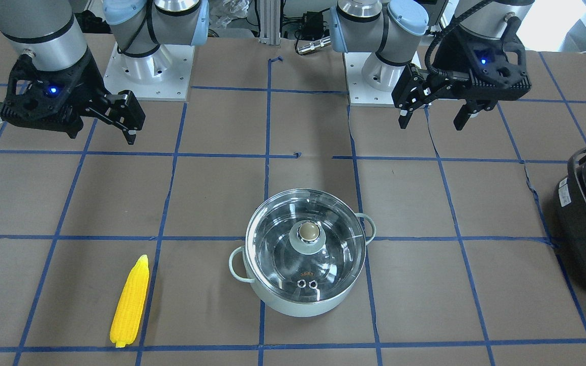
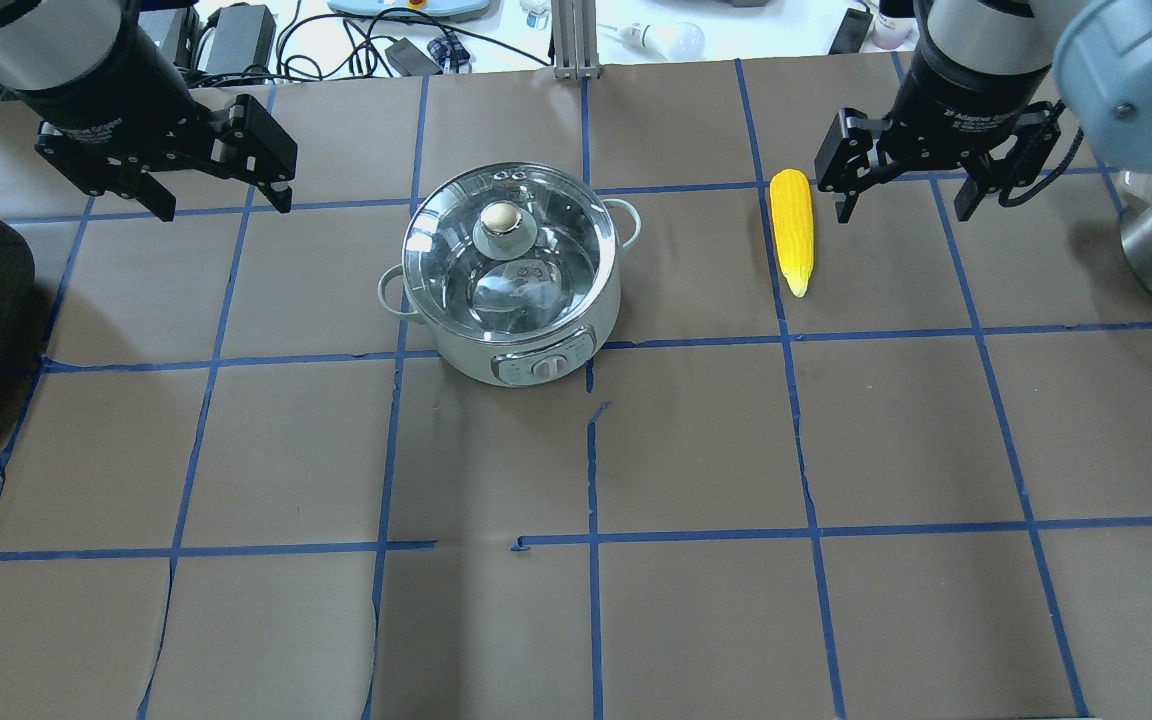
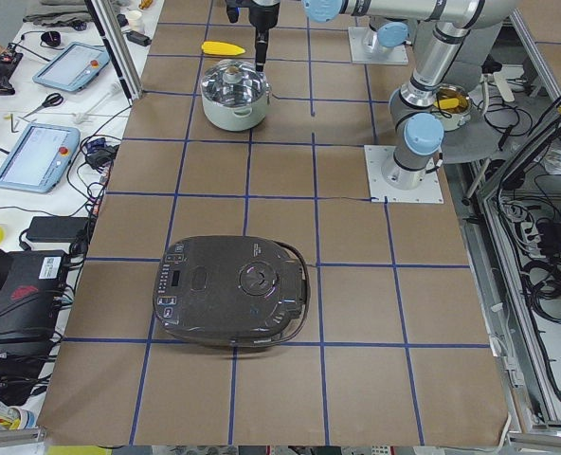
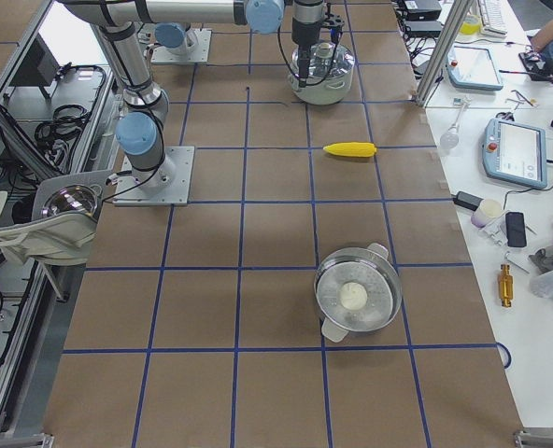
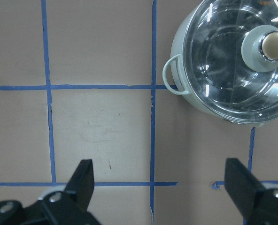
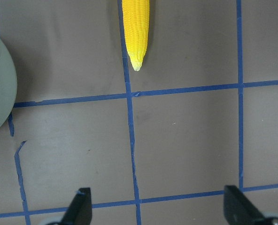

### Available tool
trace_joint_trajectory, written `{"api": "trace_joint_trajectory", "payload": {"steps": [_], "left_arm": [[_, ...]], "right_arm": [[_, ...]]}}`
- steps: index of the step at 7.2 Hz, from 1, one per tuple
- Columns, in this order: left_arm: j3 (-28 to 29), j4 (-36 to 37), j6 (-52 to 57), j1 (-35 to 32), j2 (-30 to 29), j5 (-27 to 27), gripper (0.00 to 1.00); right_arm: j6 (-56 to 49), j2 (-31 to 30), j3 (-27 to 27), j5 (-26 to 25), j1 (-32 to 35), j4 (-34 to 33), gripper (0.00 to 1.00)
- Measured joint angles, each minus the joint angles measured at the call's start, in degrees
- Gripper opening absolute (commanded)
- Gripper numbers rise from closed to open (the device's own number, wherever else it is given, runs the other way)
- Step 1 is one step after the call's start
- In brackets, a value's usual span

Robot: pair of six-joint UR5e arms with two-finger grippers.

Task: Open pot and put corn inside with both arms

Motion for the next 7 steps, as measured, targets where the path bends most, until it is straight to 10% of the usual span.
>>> {"api": "trace_joint_trajectory", "payload": {"steps": [7], "left_arm": [[-0.02,0.04,-0.09,-0.16,-0.21,-0.11,1.00]], "right_arm": [[-0.82,-0.01,0.00,-0.22,0.00,0.07,1.00]]}}
